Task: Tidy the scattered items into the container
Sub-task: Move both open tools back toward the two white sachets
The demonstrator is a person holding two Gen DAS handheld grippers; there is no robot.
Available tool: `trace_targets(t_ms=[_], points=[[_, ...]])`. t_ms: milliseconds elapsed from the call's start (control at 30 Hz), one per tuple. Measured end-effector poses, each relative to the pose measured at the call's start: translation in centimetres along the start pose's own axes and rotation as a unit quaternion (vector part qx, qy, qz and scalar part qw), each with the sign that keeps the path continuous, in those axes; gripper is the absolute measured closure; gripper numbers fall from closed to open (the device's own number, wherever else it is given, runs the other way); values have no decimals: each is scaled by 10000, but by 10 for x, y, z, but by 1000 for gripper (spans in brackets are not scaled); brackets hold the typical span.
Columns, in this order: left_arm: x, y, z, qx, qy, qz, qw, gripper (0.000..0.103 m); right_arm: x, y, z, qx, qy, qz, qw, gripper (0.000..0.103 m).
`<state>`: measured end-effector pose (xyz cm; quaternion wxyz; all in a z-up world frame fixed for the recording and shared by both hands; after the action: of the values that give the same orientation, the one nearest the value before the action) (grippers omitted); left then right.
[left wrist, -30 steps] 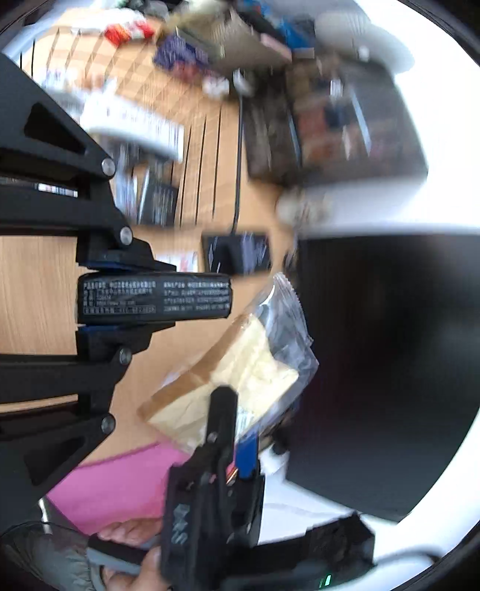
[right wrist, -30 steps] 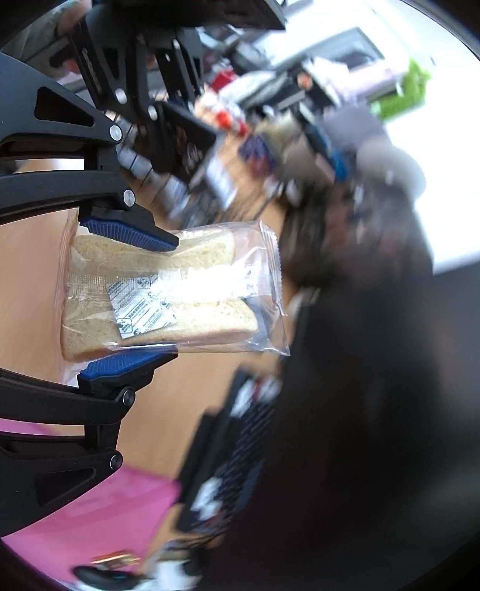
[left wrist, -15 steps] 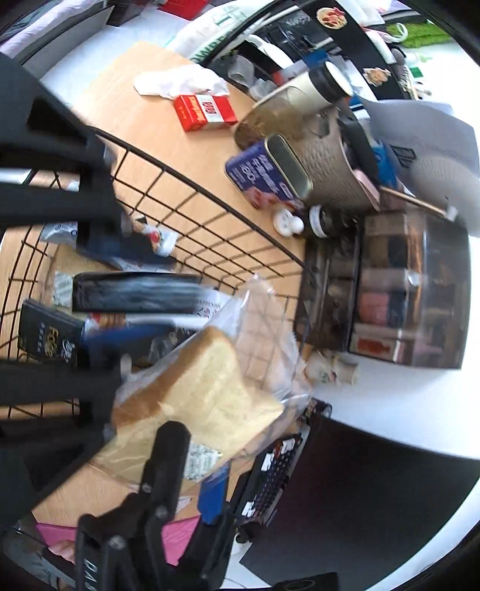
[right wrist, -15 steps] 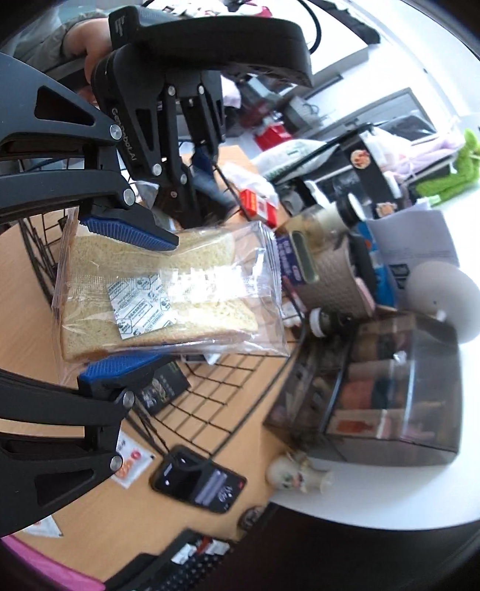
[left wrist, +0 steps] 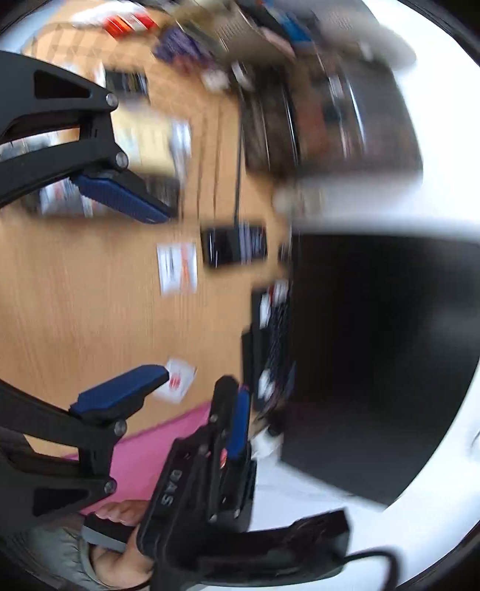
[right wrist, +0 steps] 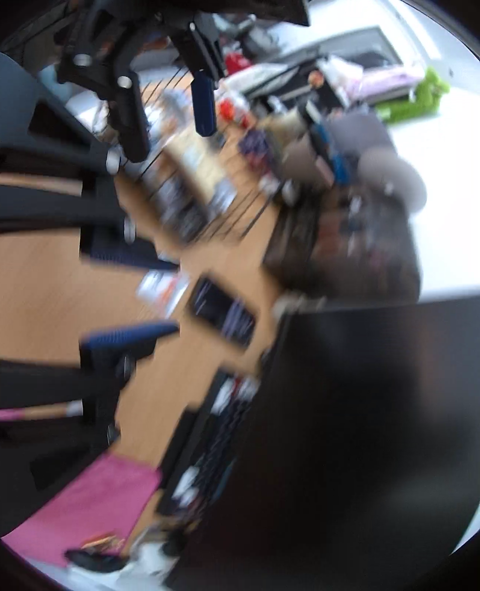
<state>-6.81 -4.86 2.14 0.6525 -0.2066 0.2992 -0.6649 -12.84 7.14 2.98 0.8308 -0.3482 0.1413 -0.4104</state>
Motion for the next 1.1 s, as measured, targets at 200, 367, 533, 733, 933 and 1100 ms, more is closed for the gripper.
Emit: trace_targets(t_ms=[200,367,533,733,933,1100], points=[[-14,6,-106,756,-298,107,9966,34,-69,61,-35,630,357,-329,9968,100],[-3,12,-151,1106,-538,190,9922,38,-90,83,-76,963,132,-405,9944,100],[12,9,-174,1210,-721,367,9893,34,-99,80,-95,961,33,-445,9944,100],[18,7,-192,1276,-736,357,9884,30,-101,83,-113,1116,53,-480,9926,83],[16,10,-199,1293,-610,228,9895,30,-99,87,-123,1199,96,-396,9919,83],[-3,16,-195,1365,-285,-2,9902,30,-94,95,-117,1341,59,-282,9906,83]])
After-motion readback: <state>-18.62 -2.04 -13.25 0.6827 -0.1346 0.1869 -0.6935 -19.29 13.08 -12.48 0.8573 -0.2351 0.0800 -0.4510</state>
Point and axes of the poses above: each gripper's, at about its wrist camera, not at the fingertips, and z roughly against the way its jaws point, x to its left, y to its underside, the point moved 2 cm from there along -z, roughly the way its jaws point
